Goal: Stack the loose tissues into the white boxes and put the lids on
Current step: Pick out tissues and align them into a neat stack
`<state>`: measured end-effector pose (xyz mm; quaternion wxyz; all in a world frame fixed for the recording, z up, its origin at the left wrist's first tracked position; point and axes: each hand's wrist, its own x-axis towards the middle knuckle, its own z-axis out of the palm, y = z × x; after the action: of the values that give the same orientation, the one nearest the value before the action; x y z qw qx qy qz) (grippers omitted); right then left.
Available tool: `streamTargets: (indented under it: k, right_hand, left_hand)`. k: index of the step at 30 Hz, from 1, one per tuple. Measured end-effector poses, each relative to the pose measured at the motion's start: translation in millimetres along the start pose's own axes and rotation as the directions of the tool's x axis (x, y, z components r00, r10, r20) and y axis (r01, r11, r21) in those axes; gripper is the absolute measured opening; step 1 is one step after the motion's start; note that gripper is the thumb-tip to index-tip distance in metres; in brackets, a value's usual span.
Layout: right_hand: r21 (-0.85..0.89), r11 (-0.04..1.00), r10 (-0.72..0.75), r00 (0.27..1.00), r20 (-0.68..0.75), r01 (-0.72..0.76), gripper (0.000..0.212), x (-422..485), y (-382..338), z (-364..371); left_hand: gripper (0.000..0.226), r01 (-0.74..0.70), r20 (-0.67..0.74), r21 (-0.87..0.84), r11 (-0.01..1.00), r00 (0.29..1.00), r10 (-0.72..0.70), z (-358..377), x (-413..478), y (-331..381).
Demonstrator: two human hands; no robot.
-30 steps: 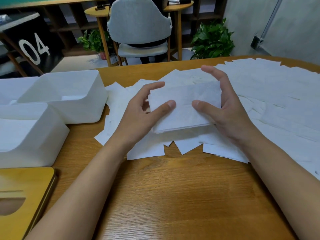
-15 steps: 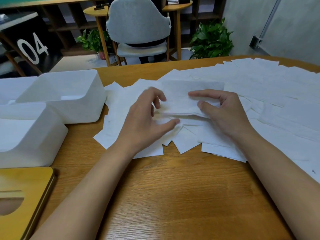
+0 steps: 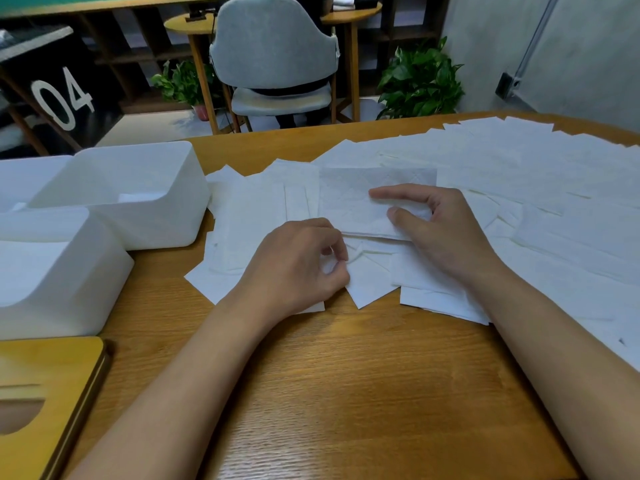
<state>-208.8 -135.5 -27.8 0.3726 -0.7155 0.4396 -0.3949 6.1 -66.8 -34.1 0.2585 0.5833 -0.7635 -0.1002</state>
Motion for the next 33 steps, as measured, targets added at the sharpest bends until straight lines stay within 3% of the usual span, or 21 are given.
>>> streamTargets:
  k: [5,11,16,18,21,24,26,28,30,33]
  right_hand:
    - [-0.042,0.997,-0.063,0.997,0.036,0.064,0.036,-4,-3,0]
    - [-0.156,0.964,-0.178,0.96,0.214,0.214,0.037,-11,-7,4]
    - [-0.107,0.966,-0.218,0.966,0.135,0.233,0.02,-13,-6,11]
    - [-0.118,0.963,-0.234,0.969,0.08,0.242,0.012,-11,-5,11]
    - [-0.039,0.982,-0.186,0.982,-0.025,0.185,0.019,-8,-5,4]
    - [0.183,0.975,-0.116,0.99,-0.084,0.129,0.015,-3,-8,-8]
    - [0.229,0.968,-0.083,0.991,-0.102,0.105,0.017,-1,-8,-12]
    - [0.249,0.967,-0.03,0.997,-0.076,0.048,0.015,-1,-9,-13]
    - [0.268,0.964,-0.007,0.999,0.038,-0.004,0.008,-5,-12,-11]
    - [0.285,0.957,0.015,0.993,0.119,-0.049,0.03,-10,-17,-5]
  left_hand:
    - [0.009,-0.063,-0.145,-0.027,0.998,0.988,0.058,-2,-1,5]
    - [0.007,-0.214,-0.309,-0.076,0.974,0.934,0.181,-5,0,6]
    - [0.019,-0.265,-0.347,-0.138,0.954,0.915,0.204,-5,1,10]
    - [0.032,-0.236,-0.339,-0.171,0.957,0.926,0.168,-9,0,11]
    - [0.045,-0.146,-0.317,-0.235,0.961,0.946,0.066,-16,0,5]
    - [0.032,-0.048,-0.293,-0.312,0.949,0.955,-0.048,-25,1,-4]
    - [0.03,0.014,-0.286,-0.416,0.909,0.947,-0.145,-32,2,-8]
    - [0.035,0.047,-0.256,-0.566,0.823,0.939,-0.23,-39,4,-7]
    - [0.04,0.057,-0.219,-0.636,0.77,0.943,-0.251,-41,4,-4]
    - [0.048,0.074,-0.174,-0.624,0.778,0.957,-0.231,-37,3,1]
